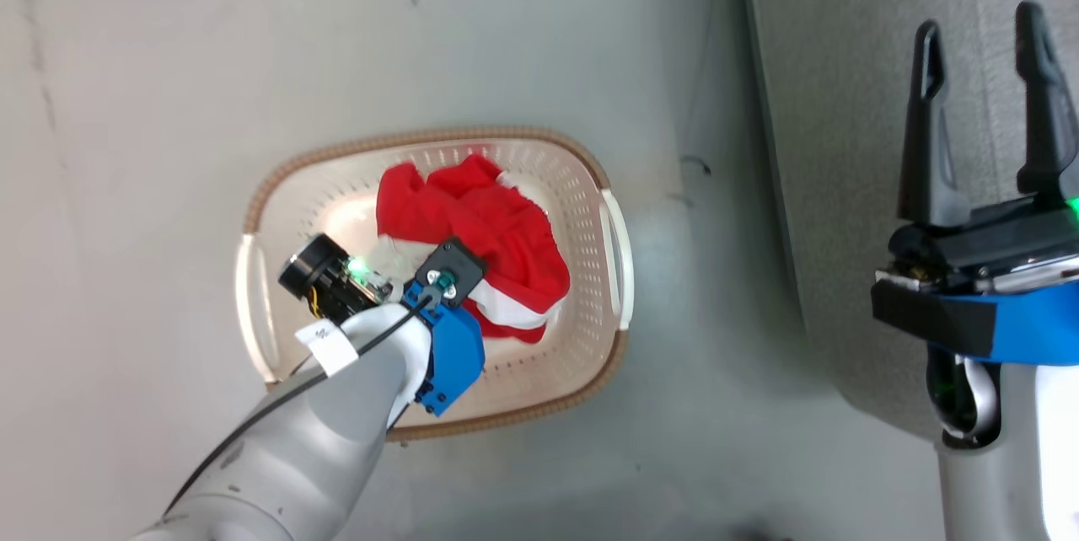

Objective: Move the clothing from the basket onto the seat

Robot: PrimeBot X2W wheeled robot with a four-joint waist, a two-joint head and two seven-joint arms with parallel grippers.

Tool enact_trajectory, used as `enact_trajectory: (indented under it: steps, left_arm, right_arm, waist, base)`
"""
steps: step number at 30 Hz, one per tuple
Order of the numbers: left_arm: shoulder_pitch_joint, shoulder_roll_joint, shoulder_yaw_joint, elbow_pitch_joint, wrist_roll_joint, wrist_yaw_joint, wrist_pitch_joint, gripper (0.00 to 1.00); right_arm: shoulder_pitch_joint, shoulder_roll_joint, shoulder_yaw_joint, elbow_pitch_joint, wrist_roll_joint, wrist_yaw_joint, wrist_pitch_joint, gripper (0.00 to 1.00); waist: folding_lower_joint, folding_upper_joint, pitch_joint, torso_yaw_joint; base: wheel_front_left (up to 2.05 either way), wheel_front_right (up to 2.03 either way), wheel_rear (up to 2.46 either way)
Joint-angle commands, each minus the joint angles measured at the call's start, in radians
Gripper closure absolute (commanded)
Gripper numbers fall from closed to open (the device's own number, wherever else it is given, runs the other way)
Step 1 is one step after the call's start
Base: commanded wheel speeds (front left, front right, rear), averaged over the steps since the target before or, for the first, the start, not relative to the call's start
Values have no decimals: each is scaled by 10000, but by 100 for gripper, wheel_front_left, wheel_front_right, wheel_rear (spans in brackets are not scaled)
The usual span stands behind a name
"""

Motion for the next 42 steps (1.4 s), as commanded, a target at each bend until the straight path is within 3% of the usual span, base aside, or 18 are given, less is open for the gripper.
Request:
enact_trajectory:
  steps: [1, 14, 26, 42]
  left_arm:
    - [190, -17, 46, -86, -72, -22, -108, 100]
    - [1212, -20, 731, -1664, -631, -79, -326, 100]
    - [2239, 375, 2261, -3456, -486, -75, -331, 100]
    - [2377, 662, 3970, -5507, -130, 138, -331, 100]
  right_arm:
    - [213, 6, -17, 92, -71, 1, -4, 0]
    - [1267, 3, -224, 1010, -193, 3, -2, 0]
    - [2434, 3, -391, 1513, -82, 3, -4, 0]
    - [3114, 5, -376, 1613, 61, 3, -4, 0]
  waist:
    - [1, 0, -773, 277]
    - [1, 0, -3264, 890]
    - [1, 0, -5369, 1376]
    - [1, 0, -6551, 1669]
  base:
    - [0, 0, 0]
    - [0, 0, 0]
    - [0, 0, 0]
    - [0, 0, 0]
